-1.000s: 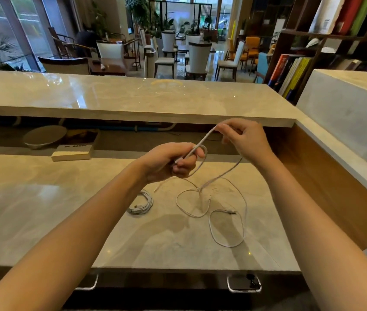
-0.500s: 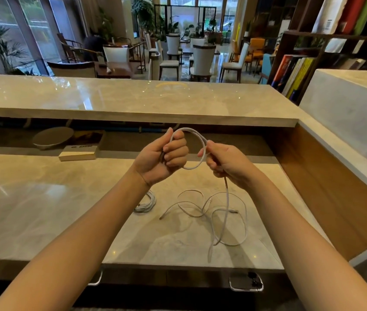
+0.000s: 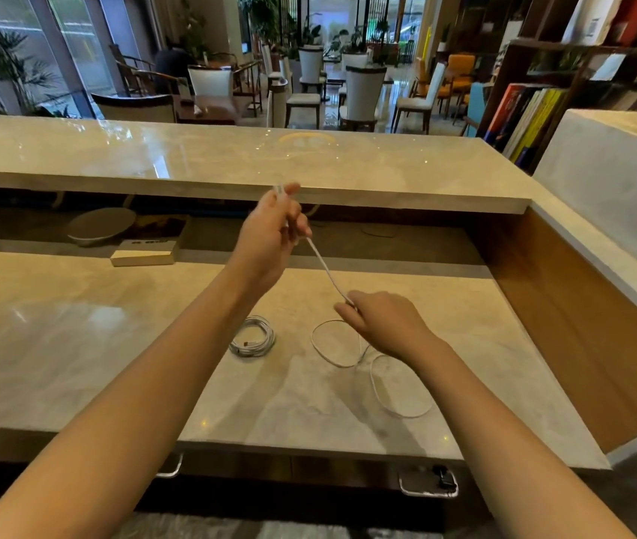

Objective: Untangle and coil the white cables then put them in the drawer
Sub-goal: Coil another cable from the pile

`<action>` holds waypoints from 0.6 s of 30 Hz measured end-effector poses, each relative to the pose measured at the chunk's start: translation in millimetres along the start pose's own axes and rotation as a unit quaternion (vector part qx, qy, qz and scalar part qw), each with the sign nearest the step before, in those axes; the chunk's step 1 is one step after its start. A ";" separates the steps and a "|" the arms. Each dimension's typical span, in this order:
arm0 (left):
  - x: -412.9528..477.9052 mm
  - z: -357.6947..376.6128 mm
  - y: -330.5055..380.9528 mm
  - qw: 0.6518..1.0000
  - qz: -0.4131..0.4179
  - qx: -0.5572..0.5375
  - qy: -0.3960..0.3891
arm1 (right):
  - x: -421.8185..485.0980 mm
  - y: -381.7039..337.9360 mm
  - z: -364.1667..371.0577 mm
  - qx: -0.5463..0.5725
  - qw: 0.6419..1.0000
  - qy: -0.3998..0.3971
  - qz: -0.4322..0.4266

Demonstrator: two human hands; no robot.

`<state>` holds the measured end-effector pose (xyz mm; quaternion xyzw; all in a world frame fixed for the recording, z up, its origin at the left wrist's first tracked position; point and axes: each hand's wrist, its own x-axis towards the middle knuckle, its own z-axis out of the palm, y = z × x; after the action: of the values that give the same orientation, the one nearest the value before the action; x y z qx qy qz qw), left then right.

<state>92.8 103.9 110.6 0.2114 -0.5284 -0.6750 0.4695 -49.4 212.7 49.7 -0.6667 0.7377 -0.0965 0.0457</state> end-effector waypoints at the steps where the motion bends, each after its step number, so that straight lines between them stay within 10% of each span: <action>1: -2.4 4.0 -4.3 0.995 0.012 0.103 -0.002 | 2.3 -8.5 -10.1 -0.016 0.999 0.021 -0.024; 7: -8.4 10.9 -7.9 0.942 -0.004 0.328 -0.074 | 11.7 -27.3 -58.3 -0.077 0.986 0.067 -0.129; 15: -3.1 6.1 3.8 0.998 -0.047 0.027 -0.043 | 9.2 -16.3 -47.3 -0.074 0.993 -0.029 -0.087; 18: -3.1 9.6 0.1 0.992 -0.019 0.106 -0.065 | 6.9 -26.0 -42.8 -0.073 0.989 -0.044 -0.122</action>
<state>86.8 111.4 113.4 0.2256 -0.6224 -0.6362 0.3962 -33.2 207.0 97.2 -0.7568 0.6532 -0.0177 0.0174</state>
